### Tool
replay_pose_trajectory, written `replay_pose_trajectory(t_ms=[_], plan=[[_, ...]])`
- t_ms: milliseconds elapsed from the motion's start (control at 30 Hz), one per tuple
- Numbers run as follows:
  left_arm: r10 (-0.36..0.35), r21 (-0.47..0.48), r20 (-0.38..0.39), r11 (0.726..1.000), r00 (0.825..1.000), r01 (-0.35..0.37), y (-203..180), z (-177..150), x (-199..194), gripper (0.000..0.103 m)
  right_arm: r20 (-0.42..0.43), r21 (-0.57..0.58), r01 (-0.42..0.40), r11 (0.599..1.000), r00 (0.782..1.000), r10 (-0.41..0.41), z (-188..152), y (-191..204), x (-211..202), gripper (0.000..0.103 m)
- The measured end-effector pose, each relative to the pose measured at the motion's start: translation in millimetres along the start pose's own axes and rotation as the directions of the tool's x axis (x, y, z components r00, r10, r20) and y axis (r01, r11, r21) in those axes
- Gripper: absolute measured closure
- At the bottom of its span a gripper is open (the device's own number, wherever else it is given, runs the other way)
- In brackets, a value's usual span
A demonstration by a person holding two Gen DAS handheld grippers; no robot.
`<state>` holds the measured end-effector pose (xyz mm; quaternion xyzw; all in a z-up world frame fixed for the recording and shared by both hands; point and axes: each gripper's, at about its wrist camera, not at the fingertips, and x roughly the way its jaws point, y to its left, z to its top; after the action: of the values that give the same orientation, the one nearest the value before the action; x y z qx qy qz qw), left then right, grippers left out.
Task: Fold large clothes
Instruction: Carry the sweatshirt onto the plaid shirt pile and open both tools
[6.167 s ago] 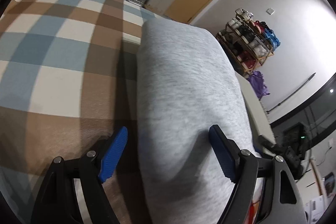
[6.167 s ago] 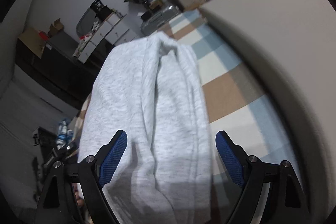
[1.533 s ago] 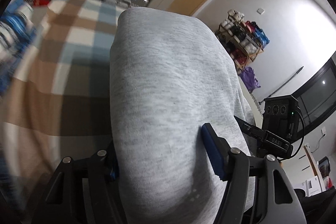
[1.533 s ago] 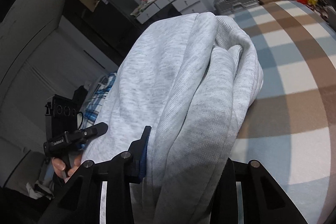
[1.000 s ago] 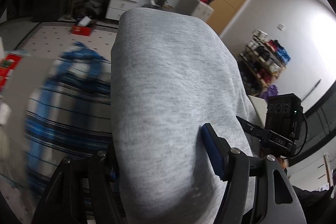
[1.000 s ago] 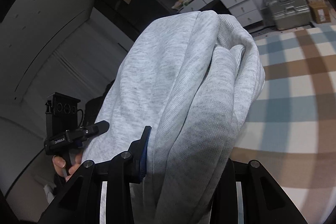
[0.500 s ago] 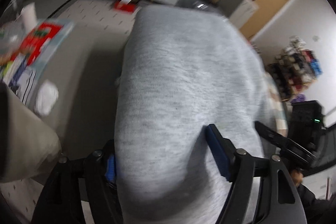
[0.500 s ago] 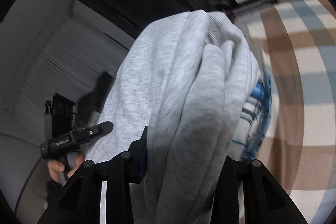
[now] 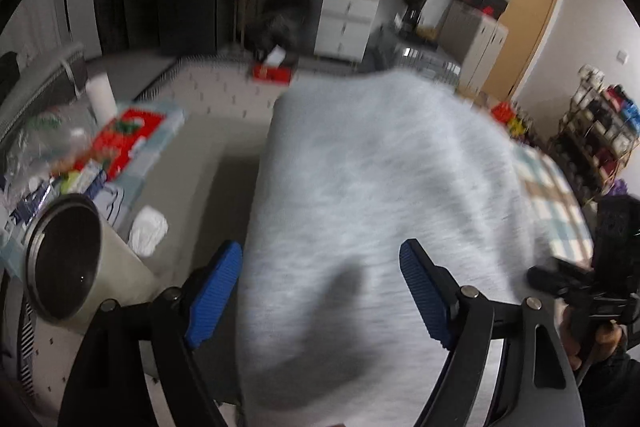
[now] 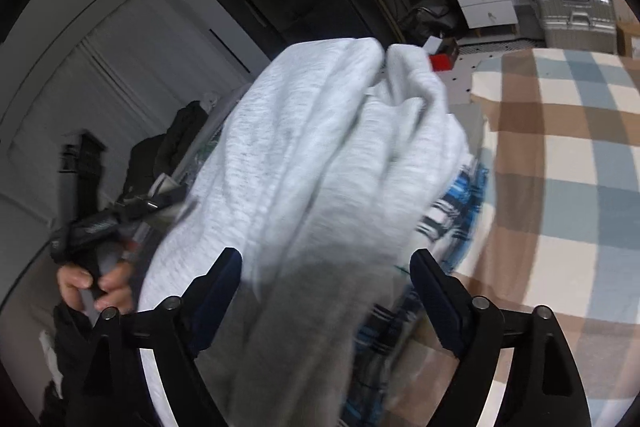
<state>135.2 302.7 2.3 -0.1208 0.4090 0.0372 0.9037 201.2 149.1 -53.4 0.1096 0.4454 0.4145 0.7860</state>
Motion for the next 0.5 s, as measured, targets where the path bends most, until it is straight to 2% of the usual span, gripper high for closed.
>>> replay_pose_trajectory(t_ms=[100,167,267,400,433,500], plan=[[-0.007,0.01,0.051,1.0,0.999,0.007,-6.7,-8.8,-14.8,0.016,-0.009,0.008,-0.01,1.0,1.0,0.01,-2.5,-4.7,-6.0,0.014],[0.021,0.028,0.099,0.999,0.995,-0.024,-20.1,-19.7,-27.1,0.015,-0.007,-0.01,0.004,1.0,1.0,-0.004,-6.0,-4.9,-13.1,0.014],[0.045,0.036,0.169,0.998,0.985,-0.052,-24.3,-36.2,-41.2,0.014,0.004,-0.088,0.017,0.996,1.0,-0.017,-13.1,0.3,-26.2,0.013],[0.051,0.01,0.226,0.998,0.973,-0.055,-24.0,-47.8,-40.0,0.012,0.061,-0.23,0.016,0.973,0.998,-0.002,-25.2,11.2,-52.2,0.0],[0.054,0.005,0.237,0.998,0.97,-0.057,-25.8,-53.3,-38.3,0.004,0.085,-0.26,0.023,0.965,0.996,-0.001,-28.3,13.7,-60.2,0.0],[0.089,-0.019,0.261,0.996,0.961,-0.087,-32.0,-64.9,-37.3,0.001,0.111,-0.287,0.03,0.958,0.994,0.002,-33.0,15.5,-73.9,0.0]])
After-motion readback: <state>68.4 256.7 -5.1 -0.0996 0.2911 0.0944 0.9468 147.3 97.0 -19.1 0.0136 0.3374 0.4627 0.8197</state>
